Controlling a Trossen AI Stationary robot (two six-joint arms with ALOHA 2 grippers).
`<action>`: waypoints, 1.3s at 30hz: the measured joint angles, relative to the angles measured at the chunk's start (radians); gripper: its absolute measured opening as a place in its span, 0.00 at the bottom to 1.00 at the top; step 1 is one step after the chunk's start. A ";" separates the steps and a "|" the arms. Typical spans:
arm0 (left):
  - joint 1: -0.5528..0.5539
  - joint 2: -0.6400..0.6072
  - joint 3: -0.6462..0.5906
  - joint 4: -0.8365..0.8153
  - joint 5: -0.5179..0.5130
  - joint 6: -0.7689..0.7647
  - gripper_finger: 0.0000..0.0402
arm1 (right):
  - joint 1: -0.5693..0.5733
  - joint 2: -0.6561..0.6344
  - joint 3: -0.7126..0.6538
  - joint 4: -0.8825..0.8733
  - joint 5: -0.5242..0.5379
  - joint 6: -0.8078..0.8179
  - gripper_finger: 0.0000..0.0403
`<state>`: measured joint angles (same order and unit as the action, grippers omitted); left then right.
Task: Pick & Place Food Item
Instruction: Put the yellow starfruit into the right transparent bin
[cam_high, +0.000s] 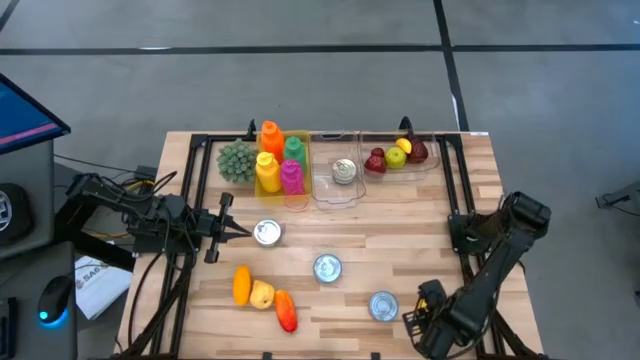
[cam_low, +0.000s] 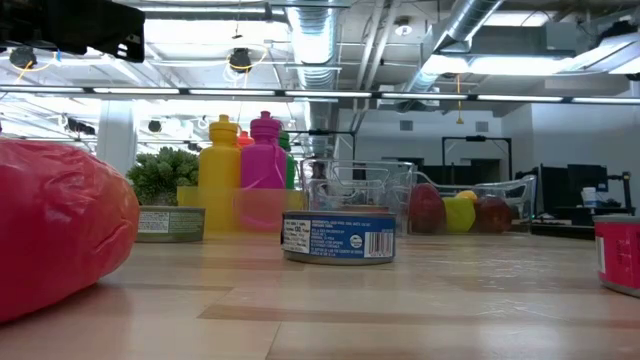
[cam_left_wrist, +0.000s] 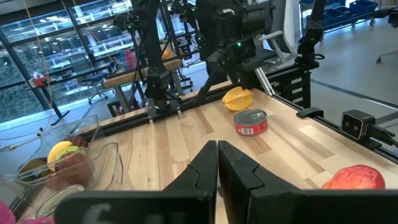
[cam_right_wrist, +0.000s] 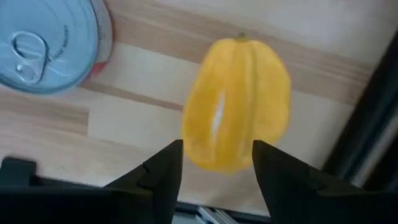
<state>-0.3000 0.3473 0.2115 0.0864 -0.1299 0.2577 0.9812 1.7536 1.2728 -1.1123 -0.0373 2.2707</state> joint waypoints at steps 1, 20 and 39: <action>0.000 0.000 0.000 0.000 0.000 0.000 0.01 | 0.000 0.013 0.000 0.002 -0.006 0.000 0.46; 0.000 0.001 0.000 0.000 0.000 0.000 0.01 | 0.020 0.052 0.000 -0.020 -0.015 0.000 0.23; 0.000 0.001 0.000 0.000 0.000 -0.001 0.01 | 0.022 0.052 0.000 -0.020 0.066 0.000 0.06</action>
<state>-0.3000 0.3481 0.2115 0.0863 -0.1299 0.2569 1.0031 1.8053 1.2732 -1.1325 0.0289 2.2707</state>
